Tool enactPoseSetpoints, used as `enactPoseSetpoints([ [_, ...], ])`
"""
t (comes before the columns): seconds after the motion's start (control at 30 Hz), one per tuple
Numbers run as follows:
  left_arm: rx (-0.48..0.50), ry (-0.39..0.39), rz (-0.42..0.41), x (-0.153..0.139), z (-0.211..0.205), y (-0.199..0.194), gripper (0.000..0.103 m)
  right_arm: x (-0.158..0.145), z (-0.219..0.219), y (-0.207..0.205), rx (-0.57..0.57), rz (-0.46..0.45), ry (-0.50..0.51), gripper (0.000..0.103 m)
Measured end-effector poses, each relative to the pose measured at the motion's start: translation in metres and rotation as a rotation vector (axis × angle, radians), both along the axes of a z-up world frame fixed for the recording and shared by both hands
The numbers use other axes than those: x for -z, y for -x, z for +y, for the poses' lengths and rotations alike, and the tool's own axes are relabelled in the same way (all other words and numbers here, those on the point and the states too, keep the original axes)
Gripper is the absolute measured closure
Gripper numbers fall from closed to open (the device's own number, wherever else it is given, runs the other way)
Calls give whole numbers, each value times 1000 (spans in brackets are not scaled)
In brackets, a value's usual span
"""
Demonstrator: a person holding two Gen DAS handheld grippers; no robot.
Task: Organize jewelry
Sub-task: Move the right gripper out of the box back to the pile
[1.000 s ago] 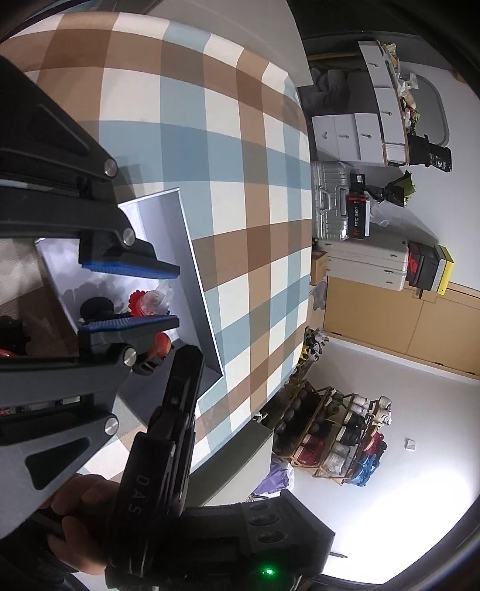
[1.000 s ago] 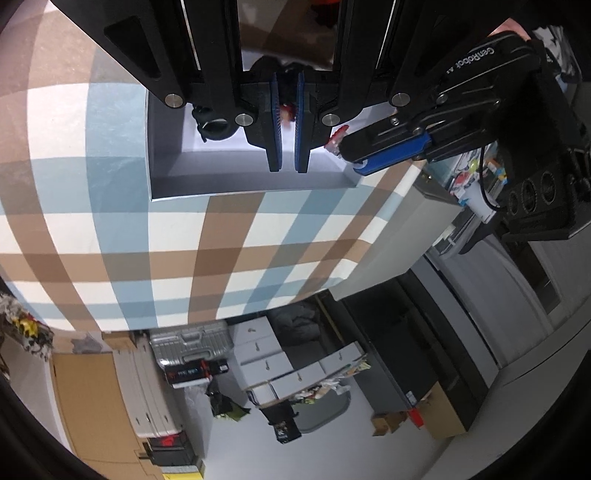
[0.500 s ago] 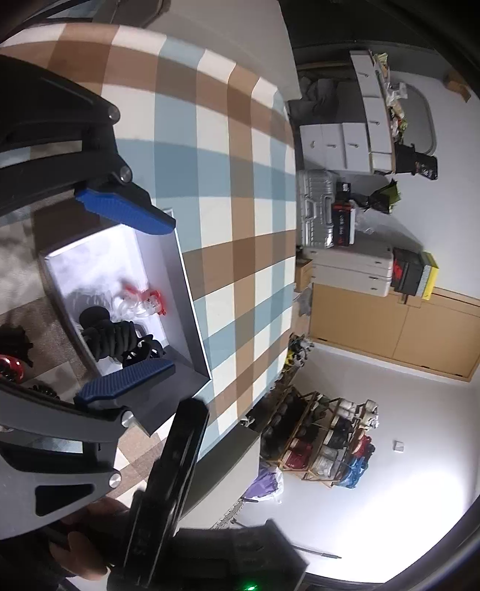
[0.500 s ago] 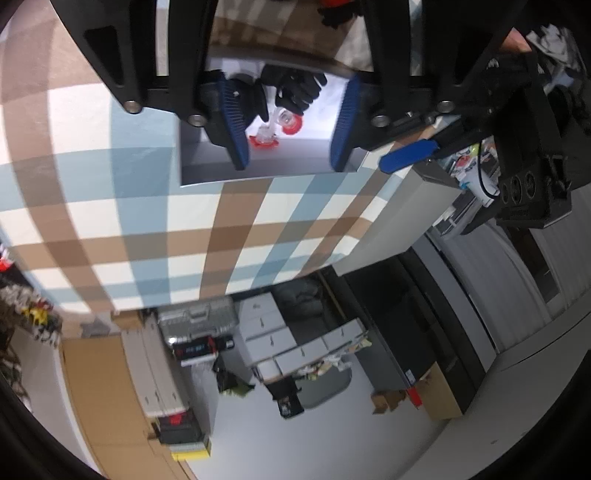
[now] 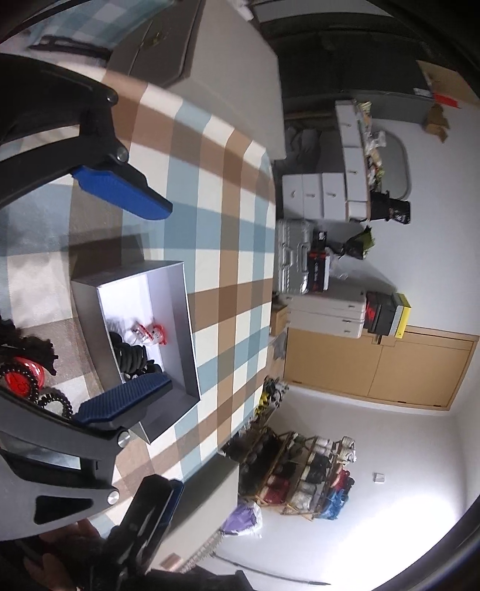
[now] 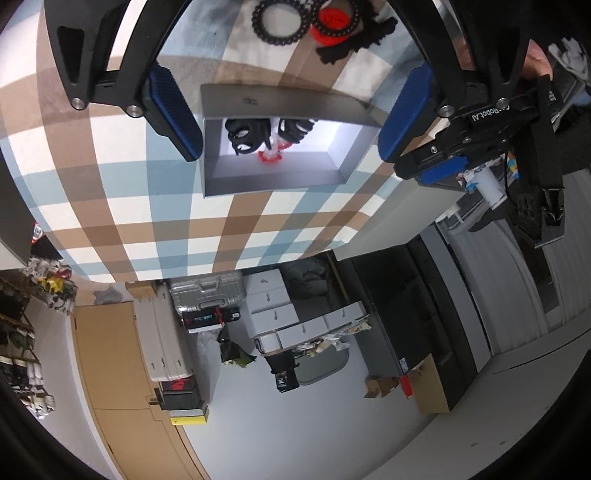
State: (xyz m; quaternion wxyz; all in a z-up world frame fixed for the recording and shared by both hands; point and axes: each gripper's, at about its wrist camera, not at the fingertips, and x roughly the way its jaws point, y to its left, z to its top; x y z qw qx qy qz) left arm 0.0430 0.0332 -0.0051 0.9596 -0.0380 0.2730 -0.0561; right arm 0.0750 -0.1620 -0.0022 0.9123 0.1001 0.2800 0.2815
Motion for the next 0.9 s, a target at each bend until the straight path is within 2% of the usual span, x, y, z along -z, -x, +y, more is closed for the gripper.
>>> enactPoseSetpoints([
  [0.07,-15,-32,-16,-1,-5,4,17,0,0,5,4,-7,12,2],
  [0.2,-39,-72,-40,0,-10,14,4,0,-1,16,12,-17,22,0],
  [0.43,-68,-98,-40,9,-11,27,2,7,-9,32,33,-10,30,0],
  [0.63,-87,-56,20,28,-4,43,1,22,-12,46,37,26,77,0],
  [0.9,-108,35,136,54,6,63,2,61,-7,69,-13,113,133,0],
])
